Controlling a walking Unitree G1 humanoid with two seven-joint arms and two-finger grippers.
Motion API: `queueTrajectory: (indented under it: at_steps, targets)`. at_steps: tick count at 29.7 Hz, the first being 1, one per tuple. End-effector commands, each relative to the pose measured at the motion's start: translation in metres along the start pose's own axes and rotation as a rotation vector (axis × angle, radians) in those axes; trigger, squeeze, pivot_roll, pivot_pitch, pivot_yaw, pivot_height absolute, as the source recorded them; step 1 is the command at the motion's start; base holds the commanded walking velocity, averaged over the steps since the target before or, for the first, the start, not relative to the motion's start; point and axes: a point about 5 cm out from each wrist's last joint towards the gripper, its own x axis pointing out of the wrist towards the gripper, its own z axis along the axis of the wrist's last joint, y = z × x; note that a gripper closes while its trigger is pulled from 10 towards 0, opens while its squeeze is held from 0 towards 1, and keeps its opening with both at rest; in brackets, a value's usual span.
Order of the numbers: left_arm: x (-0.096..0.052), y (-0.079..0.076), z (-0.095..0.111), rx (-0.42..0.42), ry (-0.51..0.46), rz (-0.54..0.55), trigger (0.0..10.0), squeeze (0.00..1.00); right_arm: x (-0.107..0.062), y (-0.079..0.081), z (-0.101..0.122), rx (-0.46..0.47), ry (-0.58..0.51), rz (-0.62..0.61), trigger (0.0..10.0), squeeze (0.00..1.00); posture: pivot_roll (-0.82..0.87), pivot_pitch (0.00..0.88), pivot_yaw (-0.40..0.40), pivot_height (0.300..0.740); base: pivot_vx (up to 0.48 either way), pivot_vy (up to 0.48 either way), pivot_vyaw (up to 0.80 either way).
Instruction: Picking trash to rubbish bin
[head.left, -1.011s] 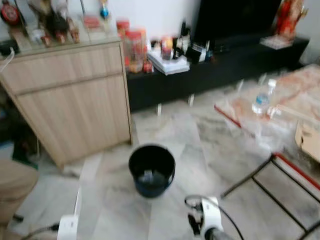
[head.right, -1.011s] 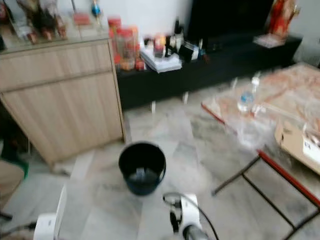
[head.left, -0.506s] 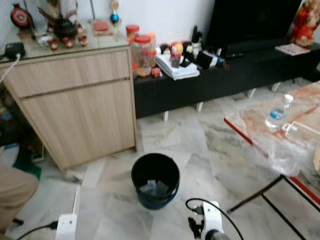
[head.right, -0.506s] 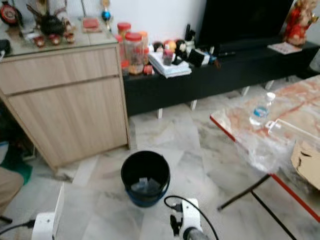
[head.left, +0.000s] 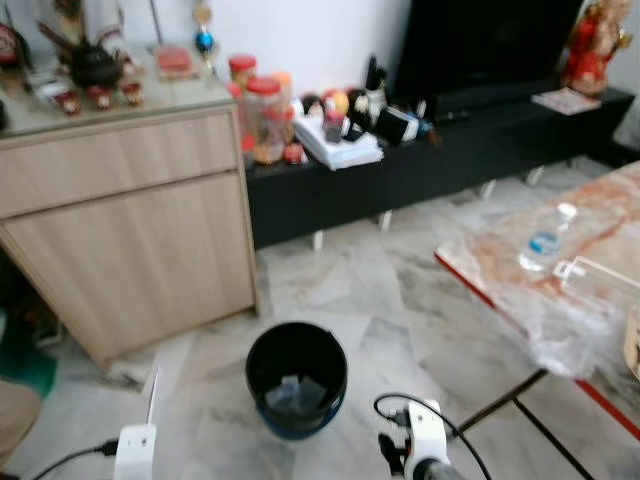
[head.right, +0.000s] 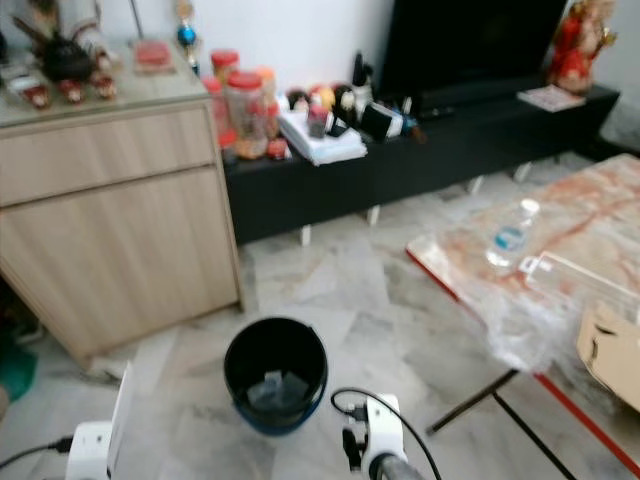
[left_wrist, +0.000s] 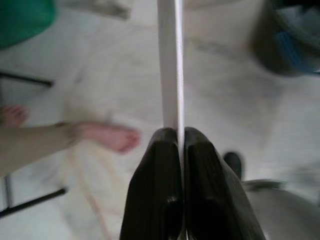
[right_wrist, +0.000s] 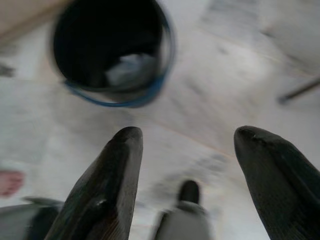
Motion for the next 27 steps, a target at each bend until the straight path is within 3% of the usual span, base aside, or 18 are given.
queueTrajectory:
  at_steps: [1,12,18,27]
  targets:
    - [-0.0006,0.0049,-0.0053,0.004,0.019,0.012,10.0,0.0,0.0016,0.0026,0.0059,0.002,-0.014,0.004,10.0,0.0,0.08,0.0,-0.044,0.74,0.33,0.0,0.0]
    - [-0.0002,0.0055,-0.0032,0.003,0.014,0.014,10.0,0.0,0.0023,0.0049,0.0087,-0.013,-0.022,0.018,10.0,0.0,0.08,0.0,-0.04,0.74,0.332,0.0,0.0]
    - [0.0001,0.0071,-0.0014,0.001,0.009,0.019,10.0,0.0,0.002,0.0033,0.0084,-0.017,-0.023,0.004,10.0,0.0,0.08,0.0,-0.035,0.74,0.333,0.0,0.75]
    - [-0.0007,0.0118,-0.006,-0.007,0.018,0.032,10.0,0.0,0.0011,0.0013,0.0044,0.005,-0.013,-0.007,10.0,0.0,0.09,0.0,-0.033,0.74,0.334,0.0,0.0]
